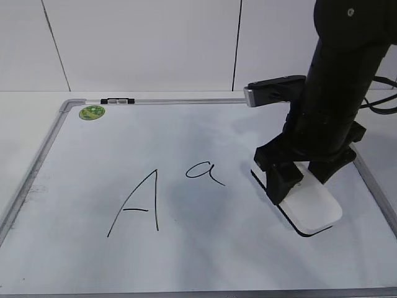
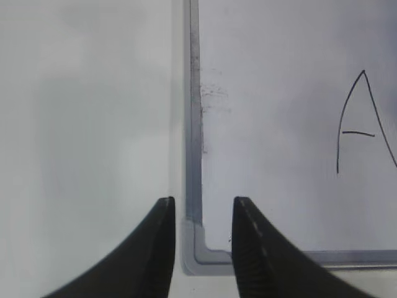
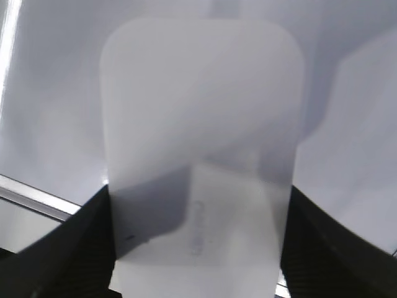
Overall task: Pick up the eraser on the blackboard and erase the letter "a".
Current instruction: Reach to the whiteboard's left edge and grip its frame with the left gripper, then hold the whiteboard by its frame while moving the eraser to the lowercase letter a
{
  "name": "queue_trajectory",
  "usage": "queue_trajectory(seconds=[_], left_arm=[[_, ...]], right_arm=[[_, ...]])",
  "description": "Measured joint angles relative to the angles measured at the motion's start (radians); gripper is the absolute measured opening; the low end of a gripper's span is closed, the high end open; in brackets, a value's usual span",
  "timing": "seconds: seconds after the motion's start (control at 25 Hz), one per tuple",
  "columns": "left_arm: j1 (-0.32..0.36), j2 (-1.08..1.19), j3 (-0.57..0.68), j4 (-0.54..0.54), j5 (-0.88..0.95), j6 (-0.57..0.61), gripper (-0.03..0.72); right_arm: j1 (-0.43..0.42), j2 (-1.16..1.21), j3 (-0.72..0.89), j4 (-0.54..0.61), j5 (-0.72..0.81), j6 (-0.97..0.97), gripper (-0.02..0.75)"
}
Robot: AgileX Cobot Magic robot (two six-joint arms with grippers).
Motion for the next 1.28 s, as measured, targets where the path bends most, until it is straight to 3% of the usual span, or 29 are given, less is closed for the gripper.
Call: queue_trajectory(seconds=[0.32, 0.64, 0.88, 1.28], left_arm=[[0.0, 0.488, -0.272, 0.021, -0.026, 0.0, 0.239], [0.002, 0.808, -0.529, 0.021, 0.045, 0.026, 0.238], [-0.014, 0.936, -0.564, 0.013, 0.062, 0.059, 0.238], [-0.024, 1.105, -0.564, 0.001, 0.048, 0.07, 0.237]], right_arm=[[0.0, 0.0, 0.0, 0.002, 0.002, 0.0, 0.531], [0.0, 0.0, 0.0, -0.041, 0.002, 0.0, 0.531], [0.0, 0.002, -0.004, -0.082, 0.002, -0.002, 0.531], [0.0, 0.098, -0.125, -0.047, 0.004, -0.002, 0.531]])
